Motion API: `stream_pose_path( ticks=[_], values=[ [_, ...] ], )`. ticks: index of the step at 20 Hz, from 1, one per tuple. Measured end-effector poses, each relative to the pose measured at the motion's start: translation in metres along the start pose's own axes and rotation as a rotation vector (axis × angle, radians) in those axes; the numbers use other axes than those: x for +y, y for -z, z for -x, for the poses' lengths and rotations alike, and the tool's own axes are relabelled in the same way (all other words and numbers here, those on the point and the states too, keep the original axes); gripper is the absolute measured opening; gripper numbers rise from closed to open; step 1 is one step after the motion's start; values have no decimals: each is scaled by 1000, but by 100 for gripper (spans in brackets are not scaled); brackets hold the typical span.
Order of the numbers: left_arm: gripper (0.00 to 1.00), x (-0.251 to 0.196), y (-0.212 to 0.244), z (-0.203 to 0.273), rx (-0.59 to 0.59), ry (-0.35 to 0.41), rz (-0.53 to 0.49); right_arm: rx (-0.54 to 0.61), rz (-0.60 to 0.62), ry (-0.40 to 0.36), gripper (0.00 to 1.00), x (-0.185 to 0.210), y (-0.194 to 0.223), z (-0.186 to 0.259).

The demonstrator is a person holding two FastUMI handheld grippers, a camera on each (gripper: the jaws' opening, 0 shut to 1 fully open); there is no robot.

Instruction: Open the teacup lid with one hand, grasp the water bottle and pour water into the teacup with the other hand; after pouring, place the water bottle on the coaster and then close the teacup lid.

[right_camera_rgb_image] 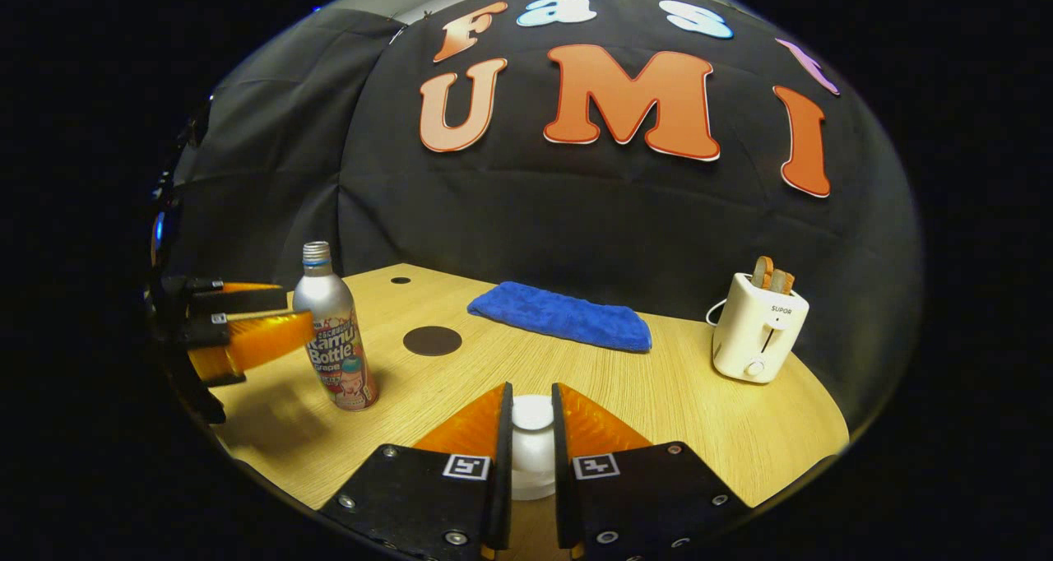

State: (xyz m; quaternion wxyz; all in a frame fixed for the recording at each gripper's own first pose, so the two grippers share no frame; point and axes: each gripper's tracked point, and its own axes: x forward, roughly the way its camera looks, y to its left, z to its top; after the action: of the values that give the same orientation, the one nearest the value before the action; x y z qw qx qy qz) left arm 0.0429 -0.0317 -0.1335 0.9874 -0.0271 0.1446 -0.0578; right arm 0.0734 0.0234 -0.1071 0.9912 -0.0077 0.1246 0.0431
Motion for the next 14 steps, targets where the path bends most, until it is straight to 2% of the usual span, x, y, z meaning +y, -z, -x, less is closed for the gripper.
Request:
stream_pose_path(
  ticks=[10,12,14],
  values=[
    [99,1,48,-30,123,-7,-5,-42,-4,47,22,-38,-16,15],
    [94,-2,54,-33,137,-15,-14,-43,-9,62,22,-46,-15,19],
    [84,-2,52,-33,132,-17,-21,-46,-15,75,22,-54,-14,23]
  ],
)
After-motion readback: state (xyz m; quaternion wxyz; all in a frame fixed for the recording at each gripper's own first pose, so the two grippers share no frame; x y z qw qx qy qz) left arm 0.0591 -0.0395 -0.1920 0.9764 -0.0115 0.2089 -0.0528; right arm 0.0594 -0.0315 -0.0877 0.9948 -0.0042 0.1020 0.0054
